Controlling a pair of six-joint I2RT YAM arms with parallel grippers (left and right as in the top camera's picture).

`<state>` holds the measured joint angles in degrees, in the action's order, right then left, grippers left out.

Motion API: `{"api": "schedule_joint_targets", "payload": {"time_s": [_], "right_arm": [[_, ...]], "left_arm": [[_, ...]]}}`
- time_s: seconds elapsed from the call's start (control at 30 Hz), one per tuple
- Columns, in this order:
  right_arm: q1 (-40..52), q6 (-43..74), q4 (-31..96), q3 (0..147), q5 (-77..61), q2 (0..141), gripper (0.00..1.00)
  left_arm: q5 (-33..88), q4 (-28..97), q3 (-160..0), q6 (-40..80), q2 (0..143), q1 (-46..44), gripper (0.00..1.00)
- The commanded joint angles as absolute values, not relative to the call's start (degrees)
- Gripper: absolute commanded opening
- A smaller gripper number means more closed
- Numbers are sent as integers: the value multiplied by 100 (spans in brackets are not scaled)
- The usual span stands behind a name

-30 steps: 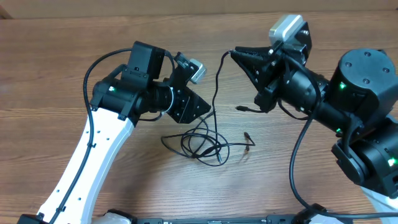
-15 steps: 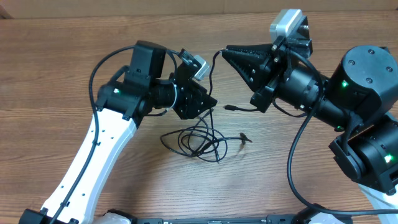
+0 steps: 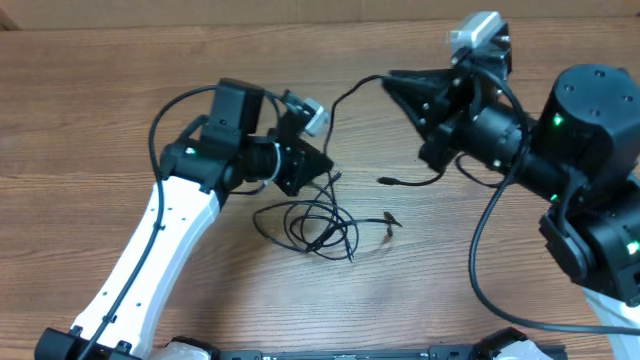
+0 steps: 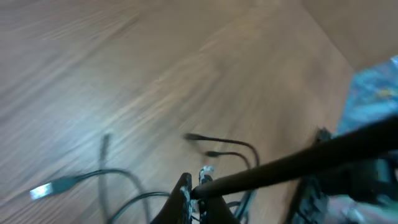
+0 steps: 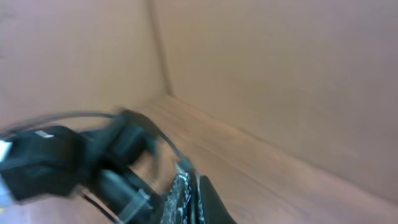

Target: Untangle cables

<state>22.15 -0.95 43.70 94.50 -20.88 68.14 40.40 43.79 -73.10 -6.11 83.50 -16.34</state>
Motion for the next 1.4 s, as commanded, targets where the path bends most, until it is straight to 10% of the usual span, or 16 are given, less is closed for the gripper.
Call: {"api": "schedule_joint_targets", "payload": {"time_s": [0.0, 0.23, 0.27, 0.33, 1.03, 1.37], "right_arm": [[1837, -309, 4576, 9566, -1671, 6790, 4], [1129, -305, 5002, 9564, -1673, 6807, 4], [1111, -303, 5096, 9564, -1675, 6825, 16], [1114, -305, 5343, 9564, -1675, 6884, 100], [1295, -1485, 6086, 9483, -6442, 8718, 100], [2593, -2171, 6224, 9483, -5857, 9491, 92]], "left_arm": [[3868, 4427, -7415, -336, 8256, -1118, 4], [4309, 5365, -8541, -366, 8254, -156, 4], [4309, 5540, -8772, -438, 8254, -108, 4], [4287, 5920, -9325, -620, 8254, -86, 4], [4200, 7371, -11904, -624, 8261, -163, 4], [4139, 7199, -11904, -591, 8261, -163, 4]]}}
